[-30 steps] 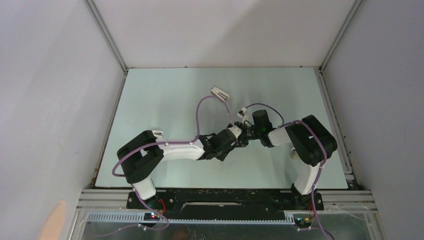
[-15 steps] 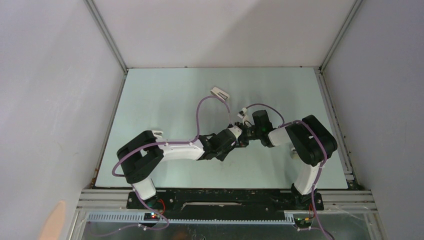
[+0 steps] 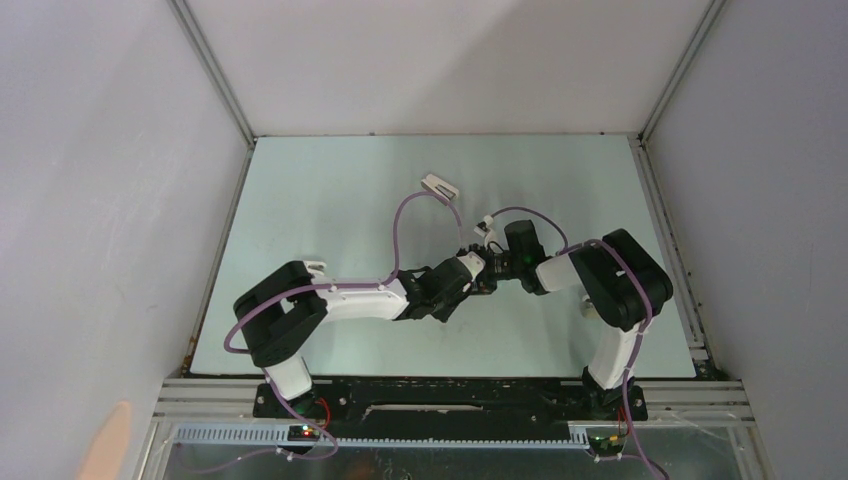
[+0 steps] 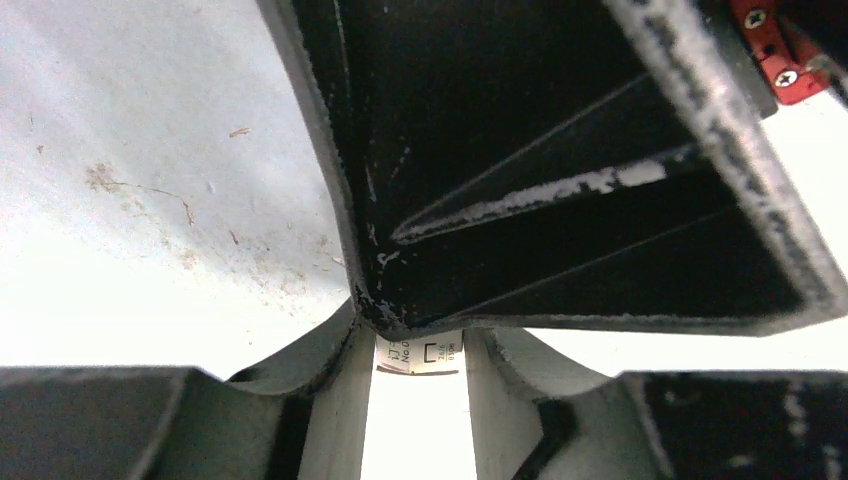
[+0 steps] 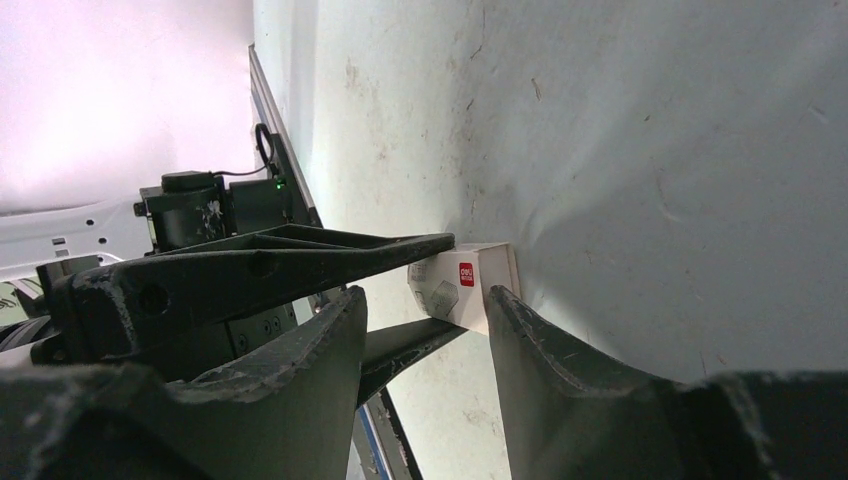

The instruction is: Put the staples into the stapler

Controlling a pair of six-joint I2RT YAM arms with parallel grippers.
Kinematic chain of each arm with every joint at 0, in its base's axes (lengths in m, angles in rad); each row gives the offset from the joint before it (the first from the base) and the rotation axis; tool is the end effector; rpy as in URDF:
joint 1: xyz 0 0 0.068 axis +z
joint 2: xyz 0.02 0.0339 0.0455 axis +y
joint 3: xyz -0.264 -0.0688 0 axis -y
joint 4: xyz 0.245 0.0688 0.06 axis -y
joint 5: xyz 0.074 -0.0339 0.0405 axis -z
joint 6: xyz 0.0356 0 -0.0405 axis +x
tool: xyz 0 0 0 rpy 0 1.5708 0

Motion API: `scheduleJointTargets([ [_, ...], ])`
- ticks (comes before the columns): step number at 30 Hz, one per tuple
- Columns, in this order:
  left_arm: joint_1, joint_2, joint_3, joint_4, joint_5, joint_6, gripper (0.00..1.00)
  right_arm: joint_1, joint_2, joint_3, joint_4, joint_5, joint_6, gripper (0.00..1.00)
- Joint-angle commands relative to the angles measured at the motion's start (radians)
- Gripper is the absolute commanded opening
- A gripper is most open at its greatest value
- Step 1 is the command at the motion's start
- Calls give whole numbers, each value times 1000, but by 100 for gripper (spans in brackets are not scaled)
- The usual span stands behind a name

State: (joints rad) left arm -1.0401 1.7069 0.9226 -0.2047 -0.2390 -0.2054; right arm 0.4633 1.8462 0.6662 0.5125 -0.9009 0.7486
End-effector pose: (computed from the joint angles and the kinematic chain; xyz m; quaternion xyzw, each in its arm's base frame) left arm 0.1750 -0.2815 0.1538 0.3543 0.8834 -0.0733 0.2979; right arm 0.2703 0.1662 0.1044 -0.0729 0.8288 0.5458 0.0999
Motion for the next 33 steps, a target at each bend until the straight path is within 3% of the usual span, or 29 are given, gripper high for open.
scheduleJointTargets([
  [1,0,-14,-26,9,24,30,39,14,21,3,51,-60,-5,50],
  [33,0,-95,-68,162,51,123,40,78,68,56,35,-170,-38,50],
])
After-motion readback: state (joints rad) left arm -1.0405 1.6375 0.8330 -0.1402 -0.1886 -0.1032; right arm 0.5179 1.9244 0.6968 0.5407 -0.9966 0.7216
